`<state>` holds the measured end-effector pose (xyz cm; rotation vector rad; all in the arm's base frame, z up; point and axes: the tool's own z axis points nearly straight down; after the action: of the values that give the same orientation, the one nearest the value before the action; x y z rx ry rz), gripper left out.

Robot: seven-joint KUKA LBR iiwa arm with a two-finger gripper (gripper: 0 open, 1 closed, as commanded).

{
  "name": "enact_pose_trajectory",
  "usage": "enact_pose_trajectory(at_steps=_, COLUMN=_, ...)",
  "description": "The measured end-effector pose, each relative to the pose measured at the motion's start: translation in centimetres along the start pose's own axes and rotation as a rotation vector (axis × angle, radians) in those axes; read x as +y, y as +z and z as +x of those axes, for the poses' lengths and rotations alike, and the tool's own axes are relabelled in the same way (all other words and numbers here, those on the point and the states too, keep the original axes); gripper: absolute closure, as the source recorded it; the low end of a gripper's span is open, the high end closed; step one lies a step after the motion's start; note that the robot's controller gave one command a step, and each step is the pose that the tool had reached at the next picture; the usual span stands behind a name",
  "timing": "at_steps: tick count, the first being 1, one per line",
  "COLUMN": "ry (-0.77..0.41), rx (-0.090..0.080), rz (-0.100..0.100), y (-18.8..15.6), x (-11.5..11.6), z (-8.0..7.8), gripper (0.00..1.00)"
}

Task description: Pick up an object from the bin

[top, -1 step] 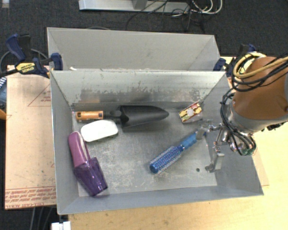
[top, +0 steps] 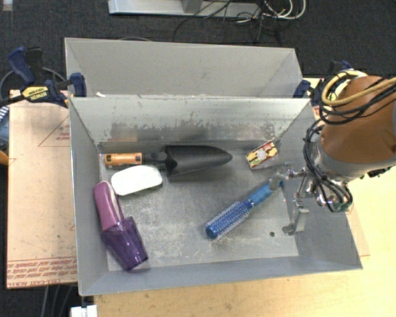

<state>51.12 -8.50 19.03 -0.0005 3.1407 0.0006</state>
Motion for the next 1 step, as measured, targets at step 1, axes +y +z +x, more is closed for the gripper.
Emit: enact_pose_trajectory(at_steps=1, ry=-0.014, rx=0.013, rz=-0.006, y=8.26, x=7.04, z=1.53, gripper=0.00)
